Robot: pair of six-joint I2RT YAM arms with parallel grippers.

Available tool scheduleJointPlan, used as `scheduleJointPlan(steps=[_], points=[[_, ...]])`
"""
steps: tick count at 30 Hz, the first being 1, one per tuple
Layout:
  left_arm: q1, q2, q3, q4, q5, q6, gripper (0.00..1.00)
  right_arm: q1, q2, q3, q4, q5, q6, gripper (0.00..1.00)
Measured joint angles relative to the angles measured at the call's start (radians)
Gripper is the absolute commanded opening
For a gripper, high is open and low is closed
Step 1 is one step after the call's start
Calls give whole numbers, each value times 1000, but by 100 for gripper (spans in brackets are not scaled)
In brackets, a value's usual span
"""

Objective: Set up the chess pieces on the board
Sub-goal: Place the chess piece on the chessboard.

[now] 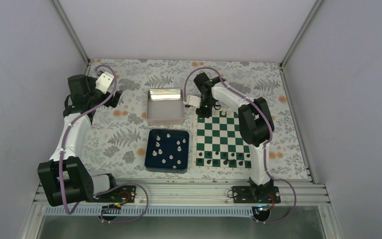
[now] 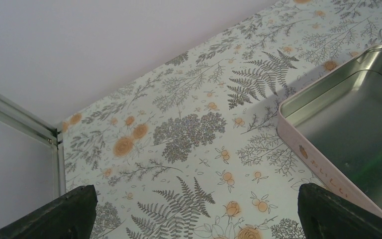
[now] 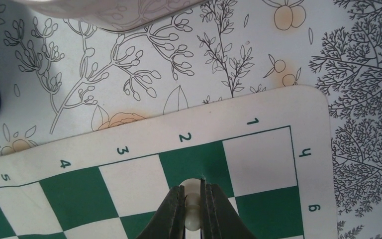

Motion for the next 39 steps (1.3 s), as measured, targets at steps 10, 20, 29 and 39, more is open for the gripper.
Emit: scheduleJointPlan(steps=[10, 20, 29, 39], points=[[0, 0, 0, 0, 0, 0, 100, 0, 31, -3, 8, -3, -1, 4], [0, 0, 0, 0, 0, 1, 100, 0, 34, -11, 24, -3, -1, 6], [0, 0, 0, 0, 0, 1, 100, 0, 34, -12, 25, -2, -5, 28], [0, -8, 0, 0, -1, 1, 100, 35, -18, 17, -18, 24, 8, 37]])
